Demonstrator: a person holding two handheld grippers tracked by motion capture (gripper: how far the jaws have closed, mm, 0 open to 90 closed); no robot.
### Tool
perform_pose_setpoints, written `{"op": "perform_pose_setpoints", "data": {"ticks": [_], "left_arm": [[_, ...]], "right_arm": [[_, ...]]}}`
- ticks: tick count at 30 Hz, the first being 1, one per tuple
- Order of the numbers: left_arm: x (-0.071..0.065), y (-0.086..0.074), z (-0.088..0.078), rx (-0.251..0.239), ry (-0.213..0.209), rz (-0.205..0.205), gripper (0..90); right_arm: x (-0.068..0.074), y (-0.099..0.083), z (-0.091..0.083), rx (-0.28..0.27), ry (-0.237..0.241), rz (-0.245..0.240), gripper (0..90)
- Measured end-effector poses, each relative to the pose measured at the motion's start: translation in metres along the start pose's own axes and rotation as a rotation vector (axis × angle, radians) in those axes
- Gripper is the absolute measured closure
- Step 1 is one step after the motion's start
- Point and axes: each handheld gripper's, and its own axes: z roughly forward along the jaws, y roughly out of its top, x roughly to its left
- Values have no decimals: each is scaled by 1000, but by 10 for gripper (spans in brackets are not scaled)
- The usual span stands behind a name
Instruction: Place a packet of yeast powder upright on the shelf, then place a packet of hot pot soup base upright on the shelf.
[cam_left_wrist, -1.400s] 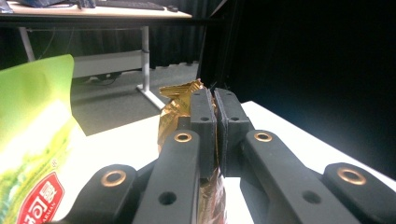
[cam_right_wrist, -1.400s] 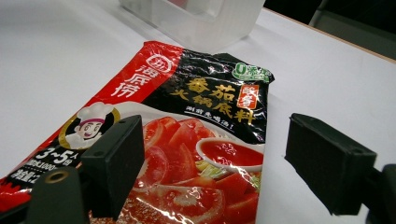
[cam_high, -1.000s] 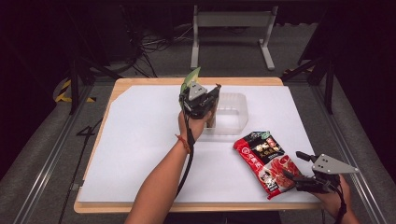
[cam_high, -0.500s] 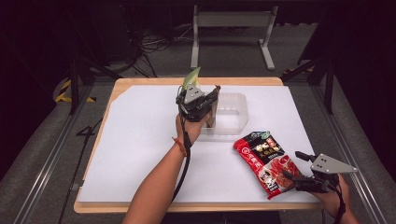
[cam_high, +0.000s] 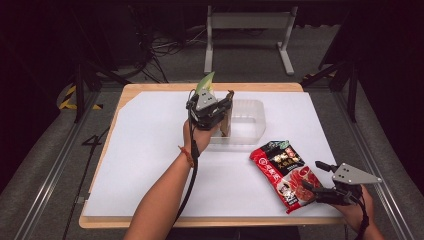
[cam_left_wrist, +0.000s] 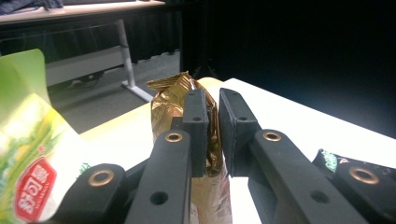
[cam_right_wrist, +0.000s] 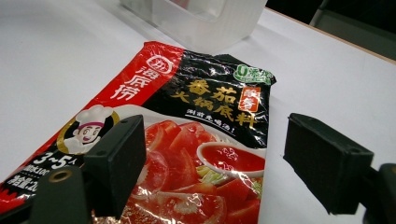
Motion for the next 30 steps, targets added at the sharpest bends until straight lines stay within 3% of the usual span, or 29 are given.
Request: {"op": "perform_pose_setpoints", "data": {"ticks": [11, 20, 30], "left_arm": [[-4, 6, -8, 4, -5, 41, 830], [-10, 6, -30, 24, -35, 93, 799], [-16, 0, -58, 41, -70, 143, 717]], "right_arm": [[-1, -1, -4, -7, -9, 9, 216], [-3, 0, -1, -8, 14, 16, 248], [-2, -1, -3, -4, 48, 6, 368]]}}
